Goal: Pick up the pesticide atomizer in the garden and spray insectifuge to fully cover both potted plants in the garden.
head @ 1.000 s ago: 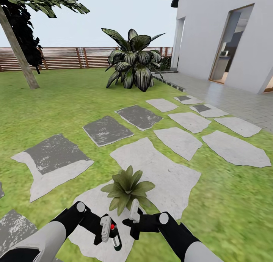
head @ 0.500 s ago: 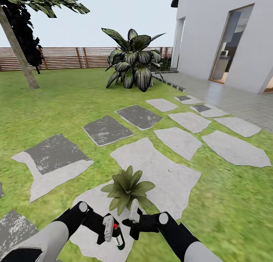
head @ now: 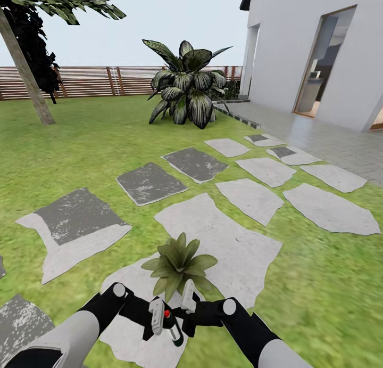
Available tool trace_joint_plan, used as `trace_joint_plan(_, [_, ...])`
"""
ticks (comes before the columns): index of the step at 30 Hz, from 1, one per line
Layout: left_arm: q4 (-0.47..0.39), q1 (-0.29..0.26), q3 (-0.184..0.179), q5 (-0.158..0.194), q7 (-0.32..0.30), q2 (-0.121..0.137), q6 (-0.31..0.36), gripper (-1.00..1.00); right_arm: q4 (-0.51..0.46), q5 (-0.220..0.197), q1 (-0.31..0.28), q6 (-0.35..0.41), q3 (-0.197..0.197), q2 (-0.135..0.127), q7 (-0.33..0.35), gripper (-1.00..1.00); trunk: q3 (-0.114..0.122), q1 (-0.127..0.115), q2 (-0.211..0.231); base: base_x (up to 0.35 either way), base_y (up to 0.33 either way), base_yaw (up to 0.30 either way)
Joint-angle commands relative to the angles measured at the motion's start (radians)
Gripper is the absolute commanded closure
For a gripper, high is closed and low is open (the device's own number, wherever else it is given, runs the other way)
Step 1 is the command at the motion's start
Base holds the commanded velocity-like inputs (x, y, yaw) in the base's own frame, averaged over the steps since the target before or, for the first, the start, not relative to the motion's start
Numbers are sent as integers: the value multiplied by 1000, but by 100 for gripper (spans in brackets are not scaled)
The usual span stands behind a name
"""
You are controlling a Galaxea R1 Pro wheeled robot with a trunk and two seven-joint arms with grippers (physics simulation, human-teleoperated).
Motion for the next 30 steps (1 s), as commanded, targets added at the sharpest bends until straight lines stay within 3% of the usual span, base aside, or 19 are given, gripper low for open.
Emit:
trace_joint_plan(1, [-1, 0, -5, 3, -2, 1, -3, 100, -1, 11, 0, -6, -1, 0, 0, 100, -1, 0, 0, 0, 0, 0])
trace_joint_plan(12, [-1, 1, -4, 8, -1, -1, -17, 100, -1, 11, 0, -6, -1, 0, 0, 100, -1, 0, 0, 0, 0, 0])
trace_joint_plan(20, [0, 1, -5, 1, -1, 17, -14, 100, -1, 11, 0, -6, -1, 0, 0, 100, -1, 0, 0, 0, 0, 0])
trace_joint_plan(24, [0, 10, -9, -5, -1, 74, -14, 100, -1, 11, 0, -6, -1, 0, 0, 100, -1, 0, 0, 0, 0, 0])
trace_joint_plan(28, [1, 18, -12, -6, -1, 161, -15, 100, -1, 11, 0, -7, -1, 0, -1, 100, -1, 0, 0, 0, 0, 0])
trace_joint_plan(30, [3, 18, -12, -6, -1, 190, -15, 100, -1, 12, 0, -7, -2, -1, -2, 100, -1, 0, 0, 0, 0, 0])
